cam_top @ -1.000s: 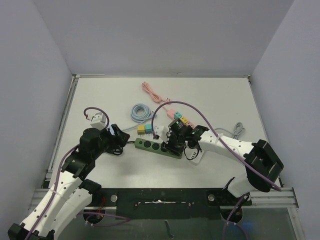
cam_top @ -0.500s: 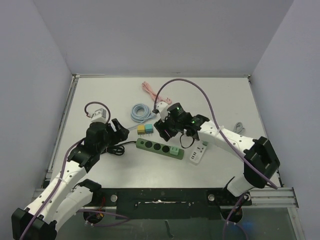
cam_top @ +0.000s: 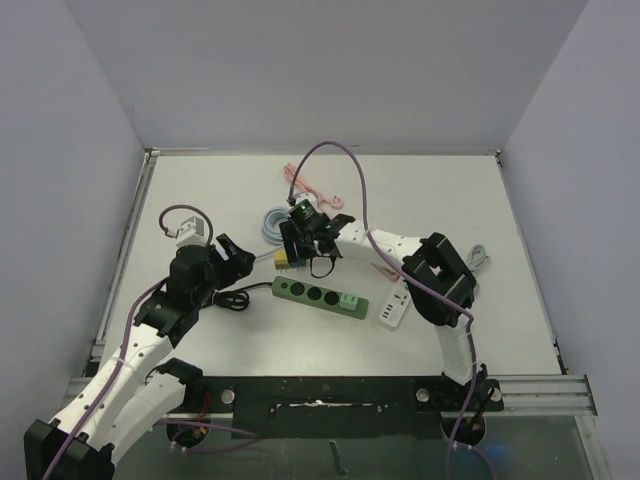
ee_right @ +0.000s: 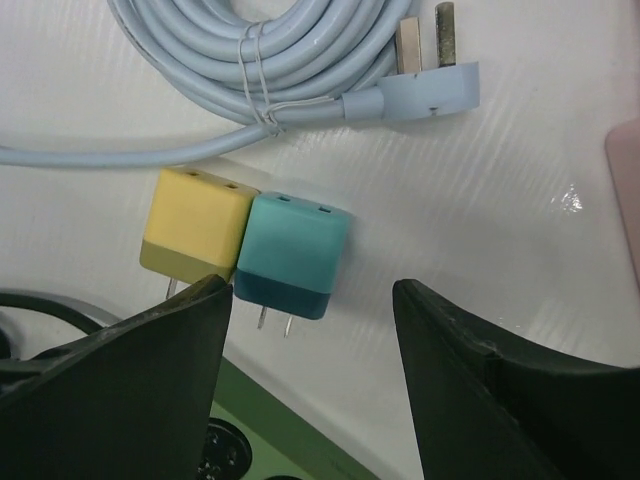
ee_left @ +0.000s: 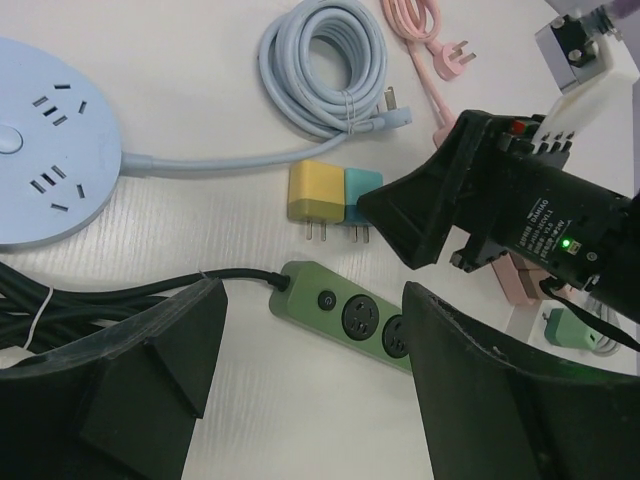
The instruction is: Insert the plug
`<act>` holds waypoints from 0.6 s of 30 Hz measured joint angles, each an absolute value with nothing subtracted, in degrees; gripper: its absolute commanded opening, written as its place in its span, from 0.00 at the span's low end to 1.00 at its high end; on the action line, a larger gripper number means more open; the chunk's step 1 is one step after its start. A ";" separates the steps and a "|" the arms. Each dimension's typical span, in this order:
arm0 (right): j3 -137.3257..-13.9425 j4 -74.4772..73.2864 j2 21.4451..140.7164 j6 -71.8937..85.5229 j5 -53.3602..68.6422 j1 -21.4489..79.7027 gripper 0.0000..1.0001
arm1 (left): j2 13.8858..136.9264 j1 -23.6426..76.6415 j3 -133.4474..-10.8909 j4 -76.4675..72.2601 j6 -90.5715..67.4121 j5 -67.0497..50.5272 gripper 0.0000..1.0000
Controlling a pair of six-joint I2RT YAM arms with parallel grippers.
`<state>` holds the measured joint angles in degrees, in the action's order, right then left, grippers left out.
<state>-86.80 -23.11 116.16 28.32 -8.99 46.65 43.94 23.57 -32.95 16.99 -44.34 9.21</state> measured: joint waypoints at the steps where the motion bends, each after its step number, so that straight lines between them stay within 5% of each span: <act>1: -87.50 -23.51 116.99 29.10 -9.34 46.72 0.66 | 43.97 23.51 -32.67 16.67 -44.47 9.08 0.70; 18: -98.83 -33.67 126.93 33.32 -16.91 48.03 0.60 | 44.27 23.07 -31.57 15.55 -44.77 7.70 0.70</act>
<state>-98.83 -33.67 126.93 33.32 -16.91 48.03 44.27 23.07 -31.57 15.55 -44.77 7.70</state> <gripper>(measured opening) 0.602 0.700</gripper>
